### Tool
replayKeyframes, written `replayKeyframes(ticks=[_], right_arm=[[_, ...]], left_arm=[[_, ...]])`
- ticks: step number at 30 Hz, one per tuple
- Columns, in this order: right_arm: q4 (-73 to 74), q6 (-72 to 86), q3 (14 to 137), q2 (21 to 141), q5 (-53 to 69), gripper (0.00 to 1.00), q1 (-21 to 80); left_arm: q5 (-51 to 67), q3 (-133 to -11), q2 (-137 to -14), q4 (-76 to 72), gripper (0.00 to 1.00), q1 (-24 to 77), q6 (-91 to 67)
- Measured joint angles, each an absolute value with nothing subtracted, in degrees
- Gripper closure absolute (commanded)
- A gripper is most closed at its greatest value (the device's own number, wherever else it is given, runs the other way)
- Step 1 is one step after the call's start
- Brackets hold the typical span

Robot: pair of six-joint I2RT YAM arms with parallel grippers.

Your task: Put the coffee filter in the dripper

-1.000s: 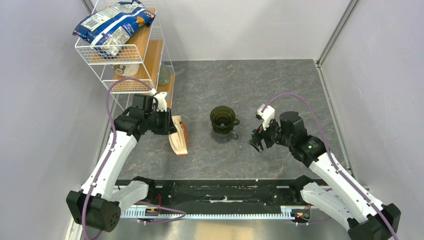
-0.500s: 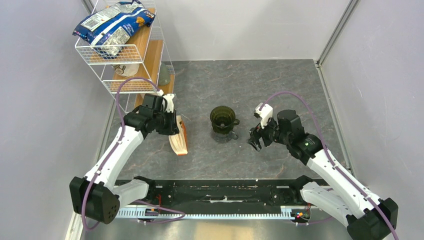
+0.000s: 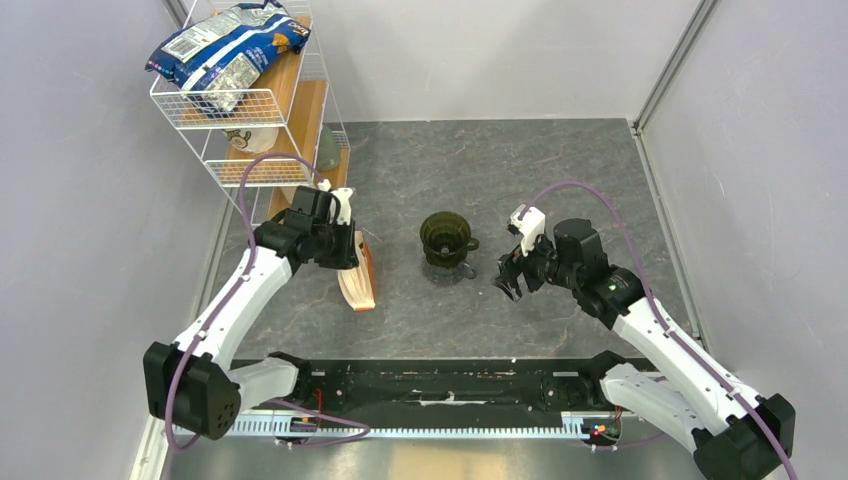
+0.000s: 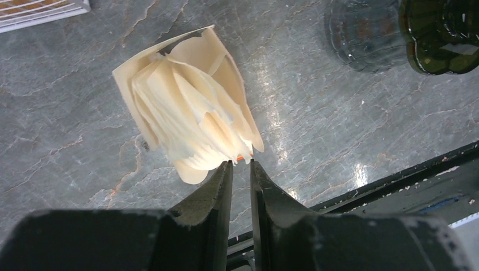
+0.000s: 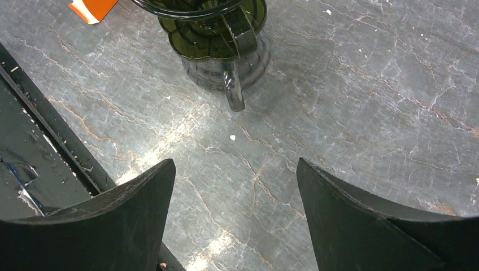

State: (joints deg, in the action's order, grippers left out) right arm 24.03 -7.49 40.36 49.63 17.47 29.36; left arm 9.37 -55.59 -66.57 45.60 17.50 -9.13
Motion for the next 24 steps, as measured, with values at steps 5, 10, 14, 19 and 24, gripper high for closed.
replayKeyframes(ticks=[5, 10, 14, 19, 24], right_arm=[[24.01, -7.49, 40.36, 49.95, 17.47, 0.13, 29.36], [24.03, -7.46, 40.36, 50.22, 17.47, 0.12, 29.36], [24.01, -7.46, 40.36, 50.22, 17.43, 0.12, 29.36], [24.01, -7.40, 40.36, 50.22, 17.34, 0.12, 29.34], [24.01, -7.25, 40.36, 50.22, 16.82, 0.12, 29.34]], left_arm=[[9.26, -55.61, -67.48, 44.66, 0.75, 18.68, -9.13], [9.06, -55.61, -69.52, 43.86, 0.75, 18.74, -9.13], [8.97, -55.66, -70.98, 43.07, 0.75, 19.09, -9.13], [8.51, -55.79, -72.01, 42.59, 0.74, 19.38, -9.13], [7.03, -56.10, -72.86, 42.26, 0.75, 19.38, -9.13]])
